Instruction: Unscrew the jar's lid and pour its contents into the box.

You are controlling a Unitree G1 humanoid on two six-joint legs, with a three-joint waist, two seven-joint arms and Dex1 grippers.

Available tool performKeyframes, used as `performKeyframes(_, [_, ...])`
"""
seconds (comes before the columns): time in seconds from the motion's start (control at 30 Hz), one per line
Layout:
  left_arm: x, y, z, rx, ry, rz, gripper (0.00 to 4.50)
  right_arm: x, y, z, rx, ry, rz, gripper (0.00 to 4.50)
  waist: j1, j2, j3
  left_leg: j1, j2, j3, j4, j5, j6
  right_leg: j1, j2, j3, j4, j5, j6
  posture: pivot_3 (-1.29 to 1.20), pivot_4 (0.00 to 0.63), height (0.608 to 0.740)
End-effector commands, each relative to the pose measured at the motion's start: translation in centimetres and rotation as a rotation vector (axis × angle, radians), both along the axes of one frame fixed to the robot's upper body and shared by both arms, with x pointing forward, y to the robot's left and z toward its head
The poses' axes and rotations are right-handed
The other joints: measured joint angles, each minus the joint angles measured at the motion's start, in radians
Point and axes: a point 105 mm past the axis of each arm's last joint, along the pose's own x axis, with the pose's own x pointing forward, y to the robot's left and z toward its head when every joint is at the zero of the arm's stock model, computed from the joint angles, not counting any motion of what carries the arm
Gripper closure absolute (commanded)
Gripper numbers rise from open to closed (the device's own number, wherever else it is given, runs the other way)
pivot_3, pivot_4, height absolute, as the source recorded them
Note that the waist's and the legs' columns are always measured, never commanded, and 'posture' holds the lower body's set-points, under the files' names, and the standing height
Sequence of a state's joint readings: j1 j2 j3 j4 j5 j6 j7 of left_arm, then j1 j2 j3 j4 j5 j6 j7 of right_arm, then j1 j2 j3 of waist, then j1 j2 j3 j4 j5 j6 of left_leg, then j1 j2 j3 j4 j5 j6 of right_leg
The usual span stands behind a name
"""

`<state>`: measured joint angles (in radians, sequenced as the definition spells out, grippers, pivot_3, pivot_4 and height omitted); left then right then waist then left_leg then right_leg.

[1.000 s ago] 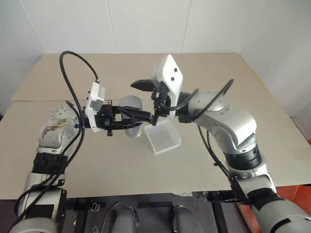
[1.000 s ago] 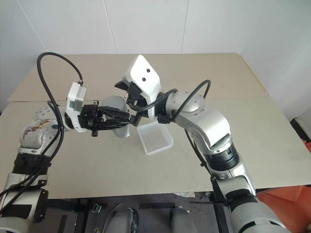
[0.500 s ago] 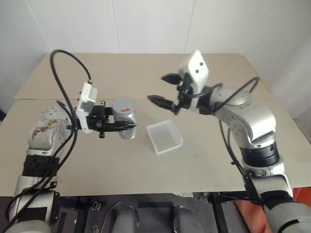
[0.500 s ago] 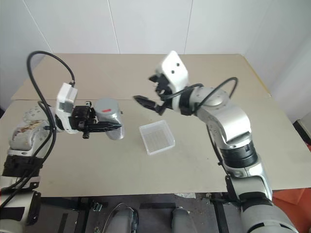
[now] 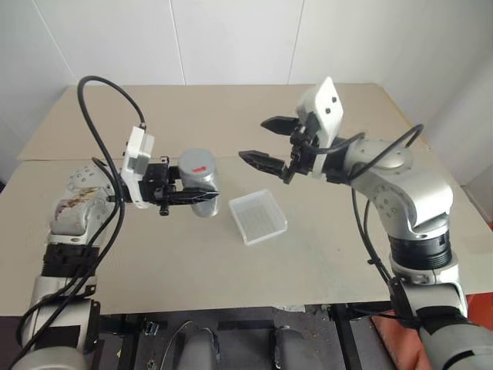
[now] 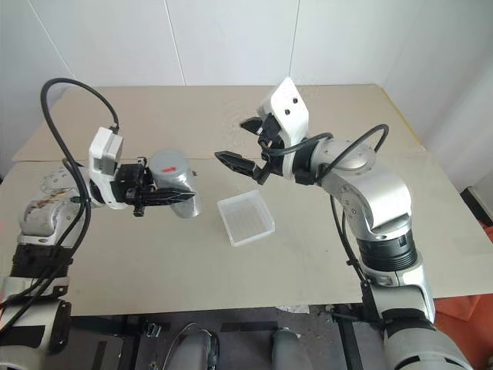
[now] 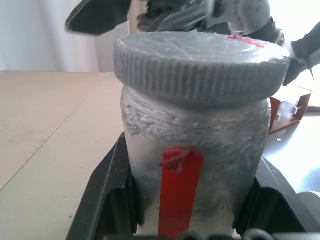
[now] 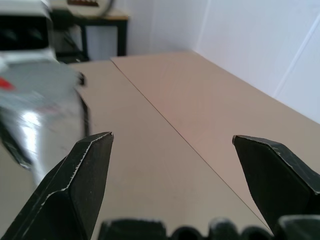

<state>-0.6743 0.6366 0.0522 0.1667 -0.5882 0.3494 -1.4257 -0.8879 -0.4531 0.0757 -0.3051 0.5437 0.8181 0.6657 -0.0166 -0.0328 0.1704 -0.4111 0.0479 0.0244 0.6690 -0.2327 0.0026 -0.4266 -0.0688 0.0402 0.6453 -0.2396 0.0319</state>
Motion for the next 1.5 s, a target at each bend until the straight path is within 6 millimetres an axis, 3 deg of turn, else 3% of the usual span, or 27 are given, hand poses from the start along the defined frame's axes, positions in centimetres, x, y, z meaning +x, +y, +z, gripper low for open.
performKeyframes(0.03, [0.2, -0.8, 1.0, -0.013, -0.047, -0.027, 2.58, -2.1, 1.4, 1.7, 0.028, -0.061, 0.124, 0.04, 0.0, 0.0, 0.0, 0.0, 0.0, 0.0, 0.0, 0.0, 0.0, 0.0, 0.0, 0.0, 0.0, 0.0, 0.0, 0.0, 0.15, 0.74])
performKeyframes(0.37, [0.7, -1.9, 1.1, -0.015, -0.063, -0.066, 2.58, -2.2, 5.3, 1.0, 0.01, -0.039, 0.242, 0.04, -0.002, 0.0, 0.0, 0.0, 0.0, 0.0, 0.0, 0.0, 0.0, 0.0, 0.0, 0.0, 0.001, 0.0, 0.0, 0.0, 0.15, 0.74])
performKeyframes(0.77, [0.4, -1.3, 1.2, -0.001, -0.078, -0.05, 2.58, -0.3, 5.9, -0.2, -0.021, -0.016, 0.202, 0.04, -0.002, 0.0, 0.0, 0.0, 0.0, 0.0, 0.0, 0.0, 0.0, 0.0, 0.0, 0.0, 0.002, 0.0, 0.0, 0.0, 0.15, 0.74])
performKeyframes(0.97, [-0.1, -0.8, 1.1, 0.005, -0.073, -0.046, 2.58, 0.5, 4.8, -0.2, -0.002, -0.011, 0.165, 0.04, -0.002, 0.0, 0.0, 0.0, 0.0, 0.0, 0.0, 0.0, 0.0, 0.0, 0.0, 0.0, 0.002, 0.0, 0.0, 0.0, 0.15, 0.74])
performKeyframes(1.2, [-0.7, 0.1, 1.3, 0.028, -0.068, -0.038, 2.58, 1.5, 1.0, -0.5, -0.007, -0.01, 0.101, 0.04, 0.0, 0.0, 0.0, 0.0, 0.0, 0.0, 0.0, 0.0, 0.0, 0.0, 0.0, 0.0, 0.002, 0.0, 0.0, 0.0, 0.15, 0.74])
performKeyframes(1.5, [-1.3, 0.9, 1.3, 0.031, -0.077, -0.013, 2.58, 2.4, -2.2, -0.8, -0.036, -0.01, 0.021, 0.04, -0.004, 0.0, 0.0, 0.0, 0.0, 0.0, 0.0, 0.0, 0.0, 0.0, 0.0, 0.0, 0.0, 0.0, 0.0, 0.0, 0.15, 0.74])
